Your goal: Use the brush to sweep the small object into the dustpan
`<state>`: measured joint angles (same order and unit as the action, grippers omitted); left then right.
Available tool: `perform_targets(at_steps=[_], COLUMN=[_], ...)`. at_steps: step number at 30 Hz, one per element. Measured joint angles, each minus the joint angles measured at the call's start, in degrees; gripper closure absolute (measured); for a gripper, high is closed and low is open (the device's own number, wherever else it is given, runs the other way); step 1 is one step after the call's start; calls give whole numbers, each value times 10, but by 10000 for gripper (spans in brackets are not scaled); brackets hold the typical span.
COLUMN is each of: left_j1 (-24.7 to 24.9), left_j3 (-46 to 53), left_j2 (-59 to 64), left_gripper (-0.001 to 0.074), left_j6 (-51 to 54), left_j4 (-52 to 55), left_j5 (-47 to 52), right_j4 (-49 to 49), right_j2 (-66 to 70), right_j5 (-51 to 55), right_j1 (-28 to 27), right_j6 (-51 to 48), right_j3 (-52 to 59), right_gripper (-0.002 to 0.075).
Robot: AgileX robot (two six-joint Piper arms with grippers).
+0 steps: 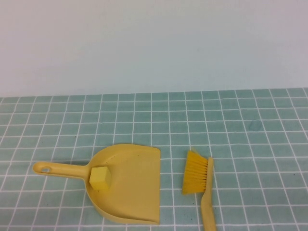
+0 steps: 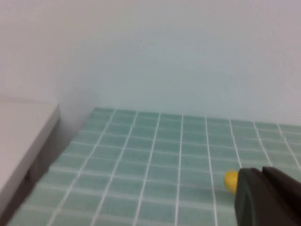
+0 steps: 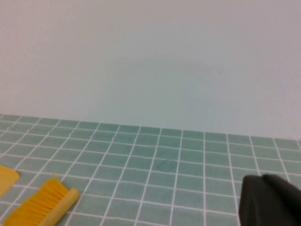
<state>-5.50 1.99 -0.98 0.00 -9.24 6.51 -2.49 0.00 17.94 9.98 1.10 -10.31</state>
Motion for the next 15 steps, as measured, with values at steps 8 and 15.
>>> perform_targets(at_steps=[8,15], left_j1=[0,0], left_j3=[0,0], left_j2=[-10,-10], left_gripper=[735,735], left_j6=[-6,-28], left_j4=[0,0], left_j5=[113,113], right_j4=[0,7], right_j2=[-2,-4], right_j5=[-23,-24], right_j1=[0,-1], right_j6=[-15,-35], right_j3=[80,105], right_gripper=[727,727])
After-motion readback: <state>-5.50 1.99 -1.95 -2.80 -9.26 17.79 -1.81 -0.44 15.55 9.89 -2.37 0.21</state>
